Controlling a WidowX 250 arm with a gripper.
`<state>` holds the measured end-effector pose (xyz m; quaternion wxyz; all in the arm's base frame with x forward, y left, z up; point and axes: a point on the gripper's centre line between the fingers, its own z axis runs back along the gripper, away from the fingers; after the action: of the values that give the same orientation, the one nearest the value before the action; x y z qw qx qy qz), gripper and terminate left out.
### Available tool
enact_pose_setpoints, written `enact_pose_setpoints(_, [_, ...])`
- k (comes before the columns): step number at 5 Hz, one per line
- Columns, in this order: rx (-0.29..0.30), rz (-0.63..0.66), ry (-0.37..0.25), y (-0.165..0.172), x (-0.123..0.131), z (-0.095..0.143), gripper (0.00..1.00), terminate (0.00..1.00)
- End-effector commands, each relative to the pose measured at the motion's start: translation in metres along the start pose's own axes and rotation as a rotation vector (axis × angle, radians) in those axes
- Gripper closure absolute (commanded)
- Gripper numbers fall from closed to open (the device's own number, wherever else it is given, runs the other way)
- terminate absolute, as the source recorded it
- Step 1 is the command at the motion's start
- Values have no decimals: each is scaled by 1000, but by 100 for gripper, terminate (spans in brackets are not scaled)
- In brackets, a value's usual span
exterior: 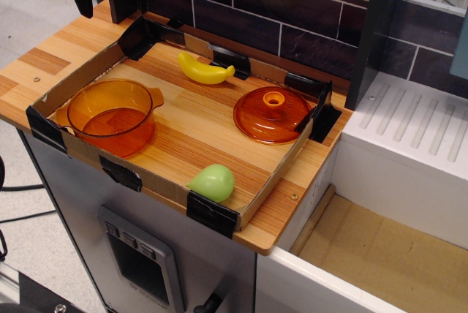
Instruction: Put banana in pot
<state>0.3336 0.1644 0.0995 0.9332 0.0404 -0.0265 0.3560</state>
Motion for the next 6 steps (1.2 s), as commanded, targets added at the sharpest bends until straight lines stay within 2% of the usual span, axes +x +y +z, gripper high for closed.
enact_pose_setpoints(1, [0, 0, 0, 0, 0, 0, 0, 0])
enact_pose_setpoints(2, [-123, 256, -14, -13, 4, 1, 0, 0])
enact_pose_setpoints(3, [-194, 512, 21, -25, 0, 5, 0, 0])
enact_pose_setpoints(4, [-211, 720, 66, -36, -3, 5, 0, 0])
enact_pose_setpoints(5, [-194, 870, 72, -48, -8, -1, 0, 0])
enact_pose_setpoints(6, [-197, 930, 64, -62, -13, -7, 0, 0])
